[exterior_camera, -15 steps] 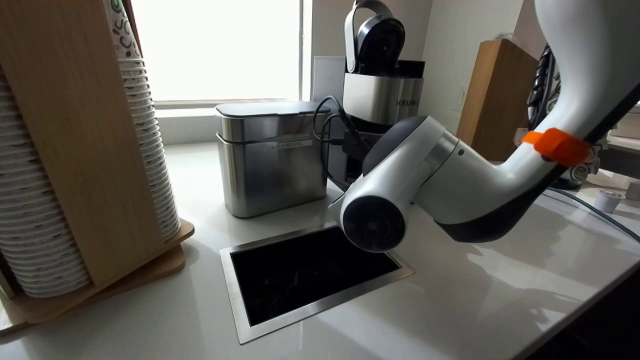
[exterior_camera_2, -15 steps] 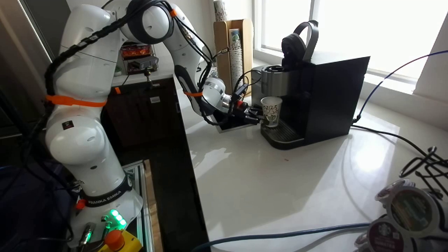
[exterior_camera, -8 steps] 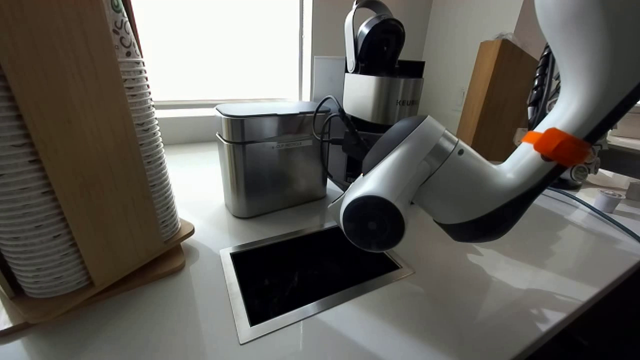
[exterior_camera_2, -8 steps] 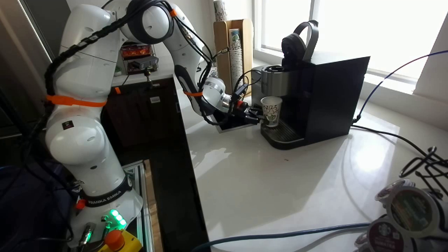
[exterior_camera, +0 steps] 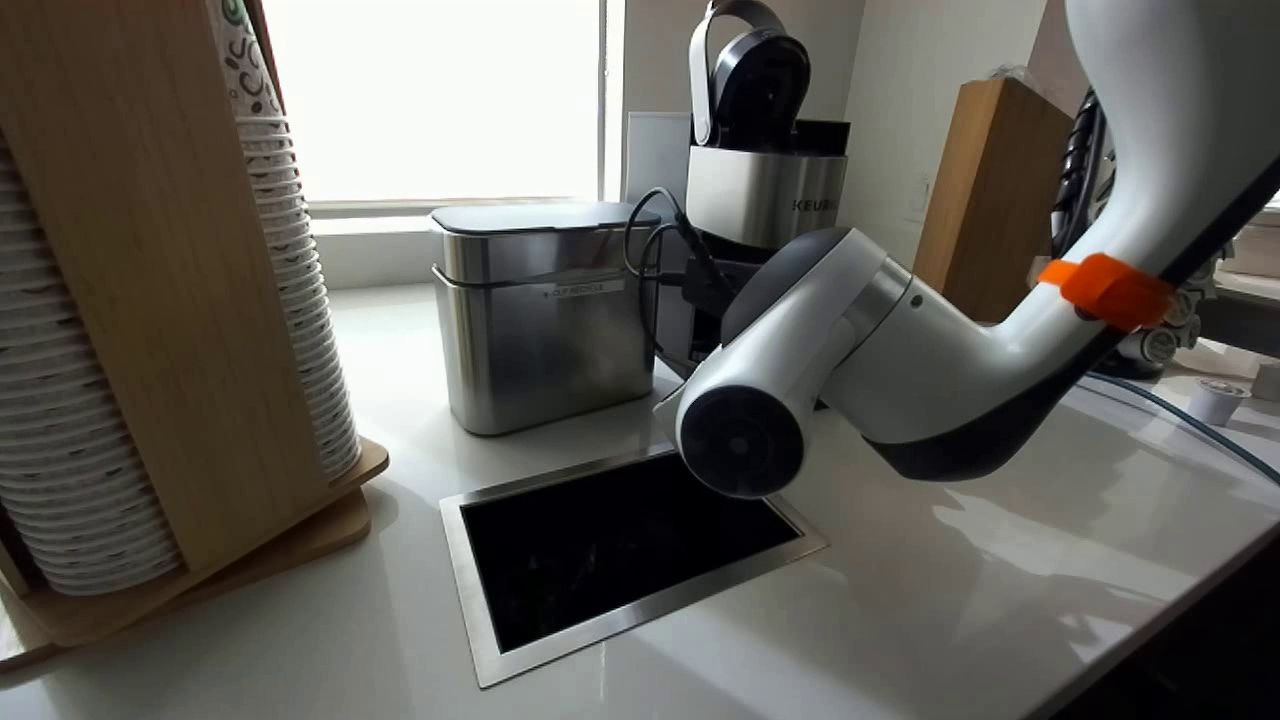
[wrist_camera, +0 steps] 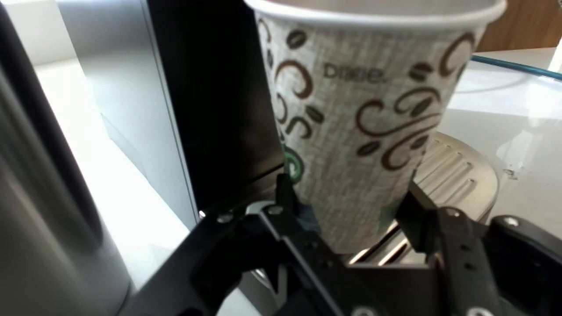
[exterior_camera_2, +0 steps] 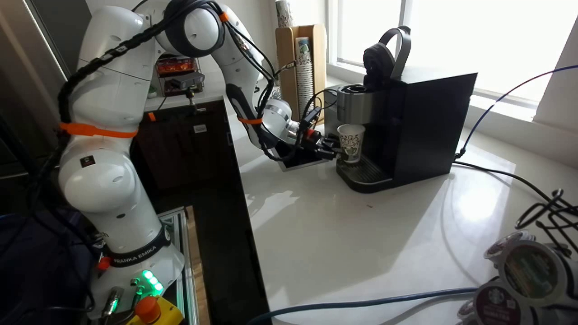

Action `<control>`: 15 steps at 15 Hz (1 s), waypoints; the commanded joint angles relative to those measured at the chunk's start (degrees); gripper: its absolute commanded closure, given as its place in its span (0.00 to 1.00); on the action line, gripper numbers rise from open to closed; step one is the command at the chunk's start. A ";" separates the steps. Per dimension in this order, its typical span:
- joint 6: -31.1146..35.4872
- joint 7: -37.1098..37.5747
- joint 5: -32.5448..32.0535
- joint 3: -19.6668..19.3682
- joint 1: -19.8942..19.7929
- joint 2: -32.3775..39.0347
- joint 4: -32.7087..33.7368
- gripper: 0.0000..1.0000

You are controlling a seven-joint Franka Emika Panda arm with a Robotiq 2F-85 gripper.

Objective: Remove the cup from the coffee maker

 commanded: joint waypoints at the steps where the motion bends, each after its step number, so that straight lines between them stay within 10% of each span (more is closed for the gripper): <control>1: 0.10 0.23 -0.87 0.00 -0.17 0.69 0.56 0.58; 6: 0.30 0.21 -0.64 0.04 -0.26 0.99 0.45 0.01; 15: -0.85 -0.95 0.52 1.06 0.91 0.11 -0.76 0.00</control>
